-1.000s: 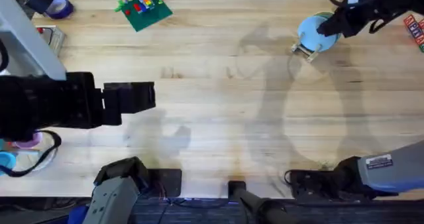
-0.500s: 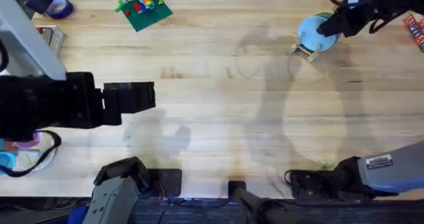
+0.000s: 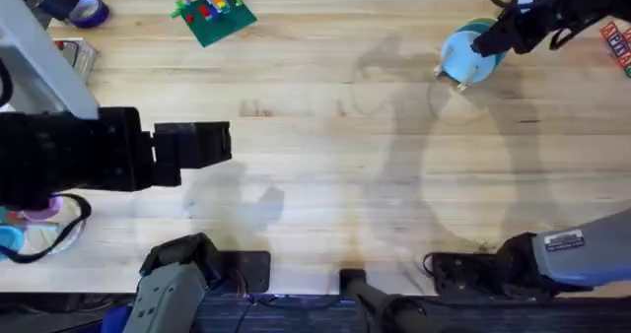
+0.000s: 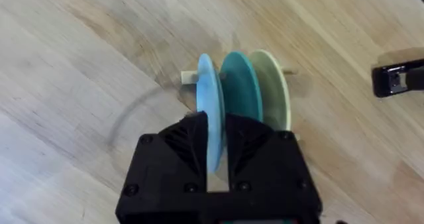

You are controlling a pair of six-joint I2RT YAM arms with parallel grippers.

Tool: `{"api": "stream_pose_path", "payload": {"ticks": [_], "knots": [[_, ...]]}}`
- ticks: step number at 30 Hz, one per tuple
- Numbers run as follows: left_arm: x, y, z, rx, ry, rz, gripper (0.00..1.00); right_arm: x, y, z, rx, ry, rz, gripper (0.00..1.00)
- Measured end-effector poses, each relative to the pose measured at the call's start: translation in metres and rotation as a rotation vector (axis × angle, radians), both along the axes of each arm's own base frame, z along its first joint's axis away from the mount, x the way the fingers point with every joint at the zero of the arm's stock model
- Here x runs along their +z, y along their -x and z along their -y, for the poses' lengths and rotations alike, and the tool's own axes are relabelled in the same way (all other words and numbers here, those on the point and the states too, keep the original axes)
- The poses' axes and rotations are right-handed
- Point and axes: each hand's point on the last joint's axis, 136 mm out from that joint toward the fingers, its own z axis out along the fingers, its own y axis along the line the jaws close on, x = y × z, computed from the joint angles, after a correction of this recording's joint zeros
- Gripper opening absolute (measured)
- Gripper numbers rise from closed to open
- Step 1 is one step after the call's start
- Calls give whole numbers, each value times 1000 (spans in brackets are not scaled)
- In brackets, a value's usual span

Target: Pick up the plates from the table one by one and place each into a slot on the dish rack.

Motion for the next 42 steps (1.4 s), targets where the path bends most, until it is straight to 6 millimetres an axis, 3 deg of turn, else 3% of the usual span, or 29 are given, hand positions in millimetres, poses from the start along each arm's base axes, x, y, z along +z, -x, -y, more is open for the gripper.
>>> {"api": "stream_pose_path", "payload": {"ticks": [16, 30, 34, 42], "knots": [[0, 0, 0, 0, 0, 0, 993, 4, -3, 4, -27, 6, 17, 225], [0, 0, 0, 0, 0, 0, 993, 74, 10, 6, -51, 30, 180, 255], [0, 0, 0, 0, 0, 0, 993, 92, 21, 4, -72, 20, 204, 308], [0, 0, 0, 0, 0, 0, 993, 135, 63, -10, -111, -39, 249, 632]]}}
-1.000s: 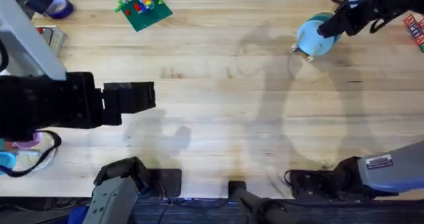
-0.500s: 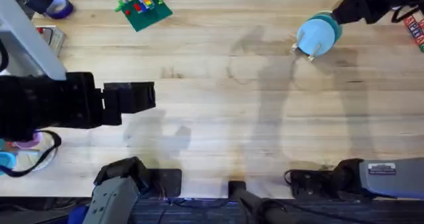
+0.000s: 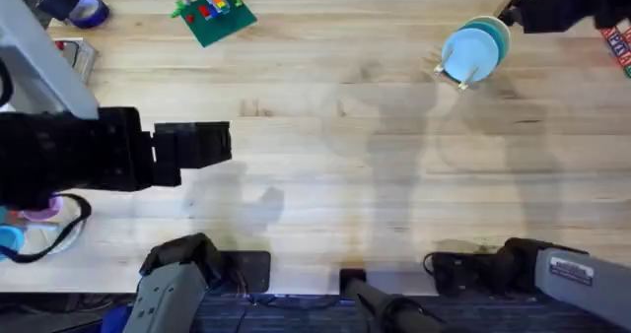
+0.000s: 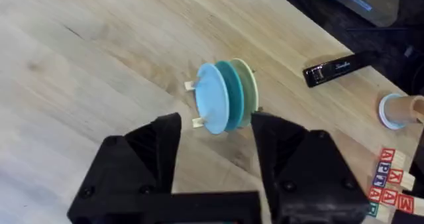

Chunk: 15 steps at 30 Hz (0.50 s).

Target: Pick up the plates from the table one by one and place each into a slot on the dish rack.

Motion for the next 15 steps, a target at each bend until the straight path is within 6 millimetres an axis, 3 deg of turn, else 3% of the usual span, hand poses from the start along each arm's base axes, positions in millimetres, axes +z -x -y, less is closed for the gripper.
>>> {"api": "stream_pose_path", "payload": {"ticks": [6, 15], "knots": [[0, 0, 0, 0, 0, 0, 993, 27, 35, -16, 0, -33, 36, 803], [0, 0, 0, 0, 0, 0, 993, 46, 89, -40, 24, -68, 40, 931]]}}
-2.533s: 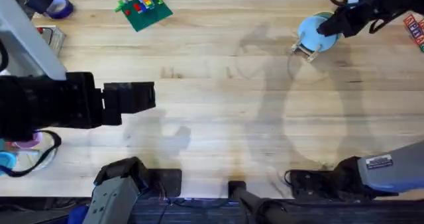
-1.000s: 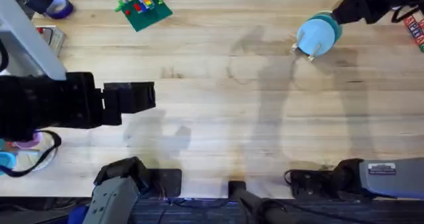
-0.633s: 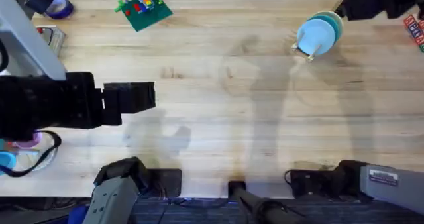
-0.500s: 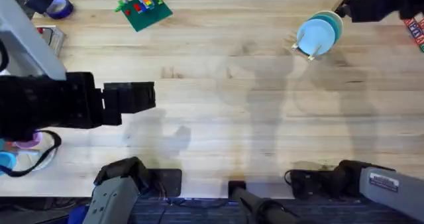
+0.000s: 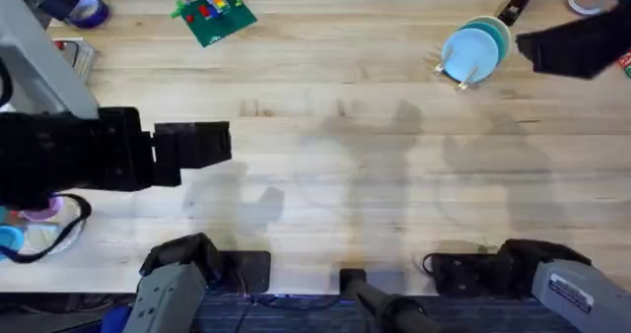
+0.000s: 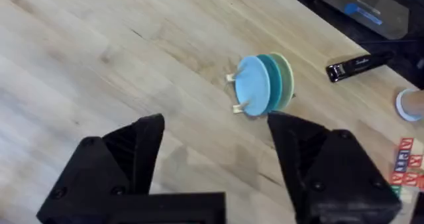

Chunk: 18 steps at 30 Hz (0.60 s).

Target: Pick up the plates from the table one by one and place each into a slot on the dish rack.

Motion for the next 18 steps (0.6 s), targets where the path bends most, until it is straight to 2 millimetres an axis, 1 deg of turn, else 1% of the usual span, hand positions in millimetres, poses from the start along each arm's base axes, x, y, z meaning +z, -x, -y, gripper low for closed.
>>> {"api": "stream_pose_path", "payload": {"ticks": [3, 6, 10, 13, 18], "knots": [[0, 0, 0, 0, 0, 0, 994, 8, 16, -3, -35, -44, 11, 987], [0, 0, 0, 0, 0, 0, 994, 15, 33, -6, -76, -89, 18, 992], [0, 0, 0, 0, 0, 0, 994, 19, 52, -8, -98, -119, 20, 992], [0, 0, 0, 0, 0, 0, 994, 20, 60, -10, -105, -128, 18, 992], [0, 0, 0, 0, 0, 0, 994, 20, 63, -10, -112, -136, 18, 993]]}}
